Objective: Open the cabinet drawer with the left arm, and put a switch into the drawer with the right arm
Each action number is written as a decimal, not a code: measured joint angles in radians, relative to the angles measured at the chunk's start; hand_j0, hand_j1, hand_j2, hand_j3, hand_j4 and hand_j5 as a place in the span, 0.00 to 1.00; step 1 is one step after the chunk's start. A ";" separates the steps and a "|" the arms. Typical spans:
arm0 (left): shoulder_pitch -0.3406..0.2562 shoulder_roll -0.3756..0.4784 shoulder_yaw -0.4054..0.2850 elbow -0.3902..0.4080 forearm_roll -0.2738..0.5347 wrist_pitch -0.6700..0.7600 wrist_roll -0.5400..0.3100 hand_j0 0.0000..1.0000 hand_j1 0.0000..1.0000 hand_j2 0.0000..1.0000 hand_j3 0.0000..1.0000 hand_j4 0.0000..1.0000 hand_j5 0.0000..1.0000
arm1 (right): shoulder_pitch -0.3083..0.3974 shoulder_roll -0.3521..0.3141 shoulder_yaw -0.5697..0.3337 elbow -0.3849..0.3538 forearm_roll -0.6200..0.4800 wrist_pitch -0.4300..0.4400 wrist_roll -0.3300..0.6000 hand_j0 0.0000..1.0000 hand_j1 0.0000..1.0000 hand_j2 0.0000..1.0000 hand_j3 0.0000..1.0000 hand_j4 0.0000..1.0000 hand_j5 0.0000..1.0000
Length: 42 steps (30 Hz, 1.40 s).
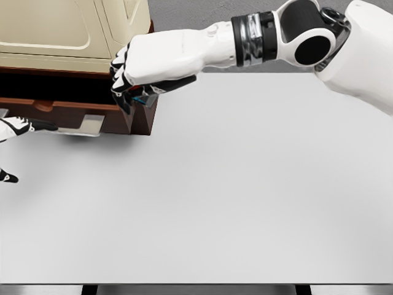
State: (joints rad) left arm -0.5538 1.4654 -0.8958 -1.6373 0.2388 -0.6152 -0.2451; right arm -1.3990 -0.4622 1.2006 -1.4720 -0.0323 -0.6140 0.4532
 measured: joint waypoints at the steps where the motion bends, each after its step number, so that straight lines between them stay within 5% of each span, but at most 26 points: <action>1: 0.000 0.006 0.001 -0.004 0.004 0.001 0.001 1.00 1.00 1.00 1.00 1.00 1.00 | 0.000 0.001 0.000 0.002 -0.001 0.000 0.000 0.40 0.40 0.40 0.40 0.40 0.40; 27: 0.013 0.094 0.025 -0.065 0.018 0.003 0.007 1.00 1.00 1.00 1.00 1.00 1.00 | -0.032 0.081 0.010 0.084 -0.003 0.000 0.007 0.40 0.40 0.40 0.40 0.40 0.40; 42: 0.015 0.057 0.052 -0.061 0.018 0.003 0.019 1.00 1.00 1.00 1.00 1.00 1.00 | -0.048 0.227 0.039 0.267 0.000 0.000 0.013 0.40 0.40 0.40 0.40 0.40 0.40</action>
State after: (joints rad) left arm -0.5385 1.5223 -0.8437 -1.6983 0.2570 -0.6121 -0.2261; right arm -1.4466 -0.2349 1.2392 -1.2052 -0.0325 -0.6137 0.4662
